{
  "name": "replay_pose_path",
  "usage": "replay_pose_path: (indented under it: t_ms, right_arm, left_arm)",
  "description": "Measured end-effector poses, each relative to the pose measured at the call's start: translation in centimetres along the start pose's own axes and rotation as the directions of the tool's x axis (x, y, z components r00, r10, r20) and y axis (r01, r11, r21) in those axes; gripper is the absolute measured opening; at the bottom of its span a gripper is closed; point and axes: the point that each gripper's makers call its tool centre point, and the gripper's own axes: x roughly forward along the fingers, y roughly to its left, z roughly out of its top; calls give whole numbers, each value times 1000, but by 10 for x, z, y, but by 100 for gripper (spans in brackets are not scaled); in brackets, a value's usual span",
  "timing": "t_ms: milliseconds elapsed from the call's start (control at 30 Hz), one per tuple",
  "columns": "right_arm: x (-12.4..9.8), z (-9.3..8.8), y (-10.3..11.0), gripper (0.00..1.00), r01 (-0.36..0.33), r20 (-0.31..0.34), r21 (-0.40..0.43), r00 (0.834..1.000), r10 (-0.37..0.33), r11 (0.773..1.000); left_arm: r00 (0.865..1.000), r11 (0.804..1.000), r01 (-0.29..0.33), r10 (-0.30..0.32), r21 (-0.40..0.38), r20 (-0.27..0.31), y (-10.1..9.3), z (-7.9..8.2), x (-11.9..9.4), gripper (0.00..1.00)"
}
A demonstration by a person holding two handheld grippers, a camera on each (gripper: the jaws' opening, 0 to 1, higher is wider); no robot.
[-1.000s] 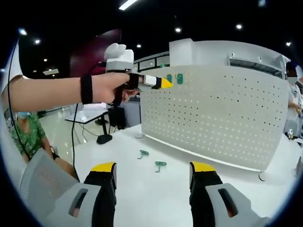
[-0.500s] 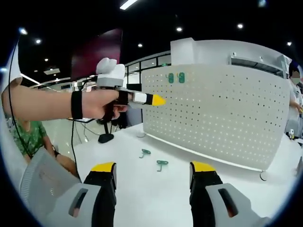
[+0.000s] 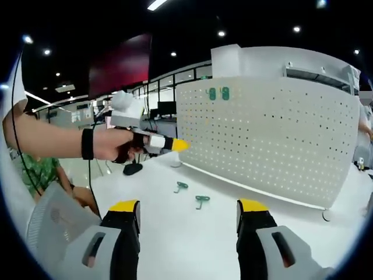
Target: Insert the hook assembly into the mounting plate slot until the hook locks in place.
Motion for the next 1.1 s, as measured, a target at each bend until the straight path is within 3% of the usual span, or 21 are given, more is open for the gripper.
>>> replay_pose_path:
  t_ms: [133, 433, 633, 1100]
  right_arm:
    - [0, -1, 2, 68, -2, -3, -5, 1000, 2, 1000]
    - [-1, -7, 4, 68, 4, -14, 9, 1000, -4, 1000]
    - [-3, -10, 4, 68, 11, -16, 22, 1000, -10, 1000]
    - [1, -13, 5, 68, 3, -27, 28, 1000, -2, 1000]
  left_arm:
    - [998, 1000, -6, 7, 18, -56, 9, -17, -3, 33]
    - [994, 1000, -23, 22, -10, -106, 25, -47, -10, 33]
    - [988, 999, -34, 35, 12, -151, 30, -64, -13, 33]
    - [978, 999, -37, 39, 15, -204, 42, -81, -11, 31]
